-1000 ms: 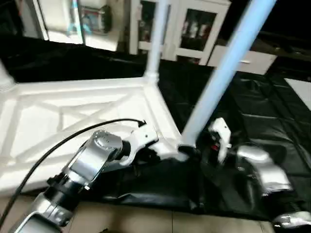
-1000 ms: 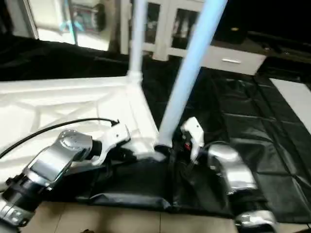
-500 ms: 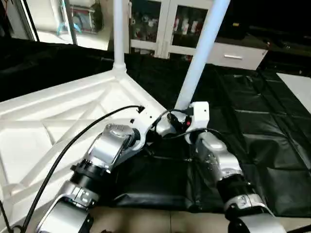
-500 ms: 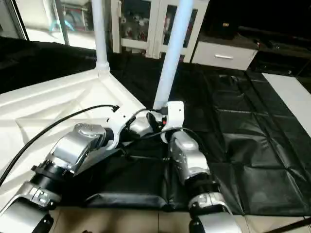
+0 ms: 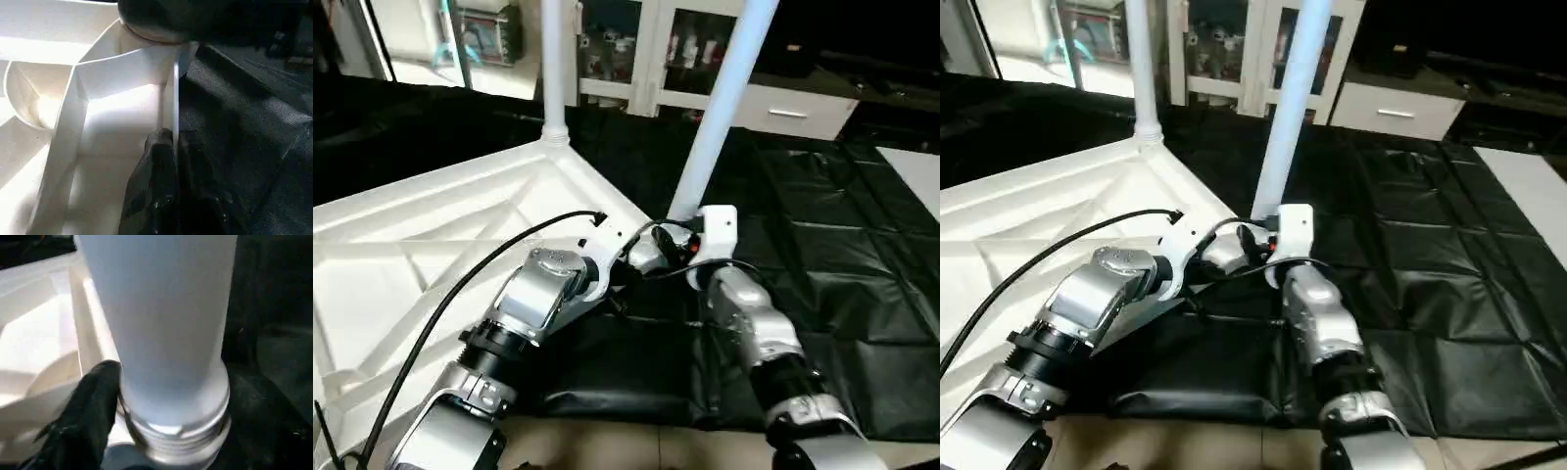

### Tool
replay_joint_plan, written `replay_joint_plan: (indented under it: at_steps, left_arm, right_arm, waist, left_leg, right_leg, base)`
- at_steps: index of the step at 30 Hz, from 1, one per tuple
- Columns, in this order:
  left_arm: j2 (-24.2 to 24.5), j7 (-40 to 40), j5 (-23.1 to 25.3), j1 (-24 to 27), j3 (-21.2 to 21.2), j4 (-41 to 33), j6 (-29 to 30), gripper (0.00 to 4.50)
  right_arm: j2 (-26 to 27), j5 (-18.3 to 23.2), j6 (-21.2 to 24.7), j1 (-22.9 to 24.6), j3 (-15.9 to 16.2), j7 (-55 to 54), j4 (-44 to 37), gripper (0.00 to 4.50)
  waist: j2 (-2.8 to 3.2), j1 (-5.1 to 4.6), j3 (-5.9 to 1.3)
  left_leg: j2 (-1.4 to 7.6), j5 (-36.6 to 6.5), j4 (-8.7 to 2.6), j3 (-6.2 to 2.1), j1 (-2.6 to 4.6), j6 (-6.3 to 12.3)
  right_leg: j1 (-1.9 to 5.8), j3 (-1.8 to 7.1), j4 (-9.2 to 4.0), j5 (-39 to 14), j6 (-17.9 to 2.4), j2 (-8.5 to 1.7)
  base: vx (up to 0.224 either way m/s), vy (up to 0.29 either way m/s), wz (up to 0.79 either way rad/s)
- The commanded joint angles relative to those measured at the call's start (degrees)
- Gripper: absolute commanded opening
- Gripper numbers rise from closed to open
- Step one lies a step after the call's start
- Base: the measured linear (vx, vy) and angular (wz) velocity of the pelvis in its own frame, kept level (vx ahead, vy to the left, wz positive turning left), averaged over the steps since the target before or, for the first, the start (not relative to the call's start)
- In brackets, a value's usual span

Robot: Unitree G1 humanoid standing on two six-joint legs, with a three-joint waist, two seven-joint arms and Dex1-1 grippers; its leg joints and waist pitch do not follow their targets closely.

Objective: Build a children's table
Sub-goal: Rotate leg to tighten

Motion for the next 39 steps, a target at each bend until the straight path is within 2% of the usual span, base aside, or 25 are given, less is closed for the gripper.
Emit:
replay_joint_plan:
  at_steps: [1, 2, 3, 5, 6, 7, 8, 10, 12, 14, 19, 23, 26, 27, 29, 39]
  left_arm:
    - [-0.03, -3.25, -2.81, 0.34, -0.46, -3.18, -3.08, 0.00]
    - [0.18, -3.46, -2.80, 0.47, -0.55, -3.30, -3.14, 0.00]
    - [0.39, -3.68, -2.78, 0.60, -0.64, -3.42, -3.20, 0.00]
    - [2.01, -5.84, -2.92, 1.55, -1.41, -4.30, -3.75, 0.00]
    - [3.08, -7.36, -3.00, 2.24, -2.06, -5.06, -3.94, 0.00]
    - [3.08, -7.36, -3.00, 2.24, -2.06, -5.06, -3.94, 0.00]
    - [4.28, -9.09, -3.06, 3.05, -2.85, -6.01, -4.40, 0.00]
    - [6.42, -12.33, -3.53, 4.36, -4.31, -7.93, -4.56, 0.00]
    - [9.20, -16.43, -3.93, 5.78, -6.43, -10.43, -4.83, 0.00]
    - [10.83, -18.68, -4.13, 6.59, -7.69, -11.99, -4.85, 0.00]
    - [14.19, -23.43, -5.54, 8.85, -9.80, -16.68, -4.91, 0.00]
    - [15.25, -24.80, -5.96, 9.44, -10.34, -18.08, -4.51, 0.00]
    - [15.81, -24.89, -5.61, 9.63, -10.61, -18.20, -4.80, 0.00]
    - [15.93, -24.79, -5.48, 9.64, -10.66, -18.14, -4.89, 0.00]
    - [16.15, -24.70, -5.47, 9.66, -10.70, -18.17, -4.95, 0.00]
    - [16.60, -24.84, -5.31, 9.64, -10.86, -18.25, -5.04, 0.00]
  right_arm:
    - [-2.64, 1.27, 2.93, 1.21, -0.52, 2.53, -5.44, 3.69]
    - [-3.04, 1.47, 3.33, 1.44, -0.56, 2.84, -6.41, 3.77]
    - [-3.43, 1.66, 3.72, 1.67, -0.59, 3.15, -7.36, 3.82]
    - [-7.43, 2.24, 6.48, 3.38, 0.04, 7.40, -12.59, 4.00]
    - [-9.83, 2.58, 7.80, 4.41, 0.69, 10.89, -14.63, 4.00]
    - [-9.83, 2.58, 7.80, 4.41, 0.69, 10.89, -14.63, 4.13]
    - [-12.52, 2.32, 8.40, 5.53, 1.65, 14.55, -16.25, 4.30]
    - [-16.82, 3.76, 9.81, 7.06, 2.88, 22.32, -18.23, 4.35]
    - [-21.48, 3.80, 8.58, 8.56, 4.38, 29.83, -19.26, 4.45]
    - [-23.81, 3.31, 7.57, 9.26, 5.24, 33.25, -19.53, 4.45]
    - [-29.82, 1.59, 5.51, 9.98, 8.67, 42.18, -19.18, 4.45]
    - [-31.00, 1.31, 4.20, 9.65, 10.00, 45.47, -18.92, 4.45]
    - [-31.56, 0.20, 2.32, 9.09, 11.75, 48.63, -17.24, 4.45]
    - [-31.64, -0.38, 1.60, 8.91, 12.43, 49.33, -16.50, 4.45]
    - [-31.71, -0.72, 0.86, 8.70, 13.31, 50.34, -15.66, 4.45]
    - [-30.37, -1.27, -1.94, 7.31, 13.62, 51.38, -11.96, 3.64]
  waist:
    - [0.54, 0.48, -3.64]
    - [0.39, 0.46, -3.69]
    - [0.56, 0.60, -3.63]
    - [0.55, 0.73, -3.45]
    - [0.76, 0.83, -3.41]
    - [0.74, 0.85, -3.37]
    - [0.73, 1.11, -3.30]
    - [0.53, 1.52, -3.14]
    - [0.59, 1.89, -3.02]
    - [0.75, 1.98, -2.94]
    - [0.58, 1.91, -2.88]
    - [0.24, 1.91, -3.04]
    - [0.23, 1.86, -3.11]
    - [-0.03, 1.87, -3.08]
    - [0.06, 1.85, -3.12]
    - [0.00, 1.69, -3.21]
  left_leg:
    - [2.94, -3.97, -3.92, -0.92, 0.06, 2.81]
    - [3.01, -2.81, -3.83, -0.89, 0.01, 3.49]
    - [3.02, -2.74, -3.81, -0.81, 0.10, 3.80]
    - [3.12, -3.98, -3.93, -0.89, 0.11, 3.59]
    - [3.22, -4.65, -3.99, -0.92, 0.20, 3.38]
    - [3.18, -5.16, -3.98, -0.87, 0.22, 3.39]
    - [3.20, -6.00, -3.99, -0.86, 0.27, 3.20]
    - [3.43, -7.66, -4.08, -0.85, 0.29, 2.98]
    - [3.38, -8.93, -4.11, -0.89, 0.27, 2.62]
    - [3.52, -9.46, -4.21, -0.97, 0.35, 2.43]
    - [3.60, -9.98, -4.20, -0.97, 0.41, 2.27]
    - [3.51, -8.59, -4.09, -1.01, 0.26, 2.60]
    - [3.47, -8.13, -3.98, -0.97, 0.25, 2.71]
    - [3.41, -7.99, -3.95, -0.92, 0.17, 2.95]
    - [3.43, -7.63, -3.93, -0.96, 0.15, 3.16]
    - [3.42, -8.39, -3.91, -1.05, 0.19, 2.90]
  right_leg:
    - [3.33, 3.24, -3.67, -1.68, -10.89, -4.23]
    - [3.32, 3.20, -3.45, -0.33, -11.44, -4.27]
    - [3.28, 3.20, -3.58, -0.70, -11.76, -4.36]
    - [3.32, 3.17, -3.80, -2.82, -11.39, -4.33]
    - [3.30, 3.17, -3.87, -3.93, -11.32, -4.34]
    - [3.22, 3.18, -4.04, -4.62, -11.16, -4.30]
    - [3.16, 3.18, -4.18, -6.01, -11.04, -4.35]
    - [3.20, 3.26, -4.46, -8.98, -10.46, -4.47]
    - [3.07, 3.26, -4.80, -12.16, -9.81, -4.52]
    - [2.81, 3.23, -4.82, -13.01, -9.75, -4.51]
    - [2.76, 3.24, -4.85, -13.56, -10.44, -4.51]
    - [2.93, 3.18, -4.63, -12.41, -10.77, -4.50]
    - [2.90, 3.14, -4.53, -11.70, -11.09, -4.46]
    - [2.97, 3.15, -4.59, -11.64, -11.14, -4.45]
    - [2.98, 3.13, -4.50, -11.29, -11.33, -4.49]
    - [3.05, 3.08, -4.45, -11.45, -11.59, -4.40]
  base:
    - [0.000, 0.000, 0.00]
    - [0.000, 0.000, 0.00]
    - [0.000, 0.000, 0.00]
    - [0.000, 0.000, 0.00]
    - [0.000, 0.000, 0.00]
    - [0.000, 0.000, 0.00]
    - [0.000, 0.000, 0.00]
    - [0.000, 0.000, 0.00]
    - [0.000, 0.000, 0.00]
    - [0.000, 0.000, 0.00]
    - [0.000, 0.000, 0.00]
    - [0.000, 0.000, 0.00]
    - [0.000, 0.000, 0.00]
    - [0.000, 0.000, 0.00]
    - [0.000, 0.000, 0.00]
    - [0.000, 0.000, 0.00]
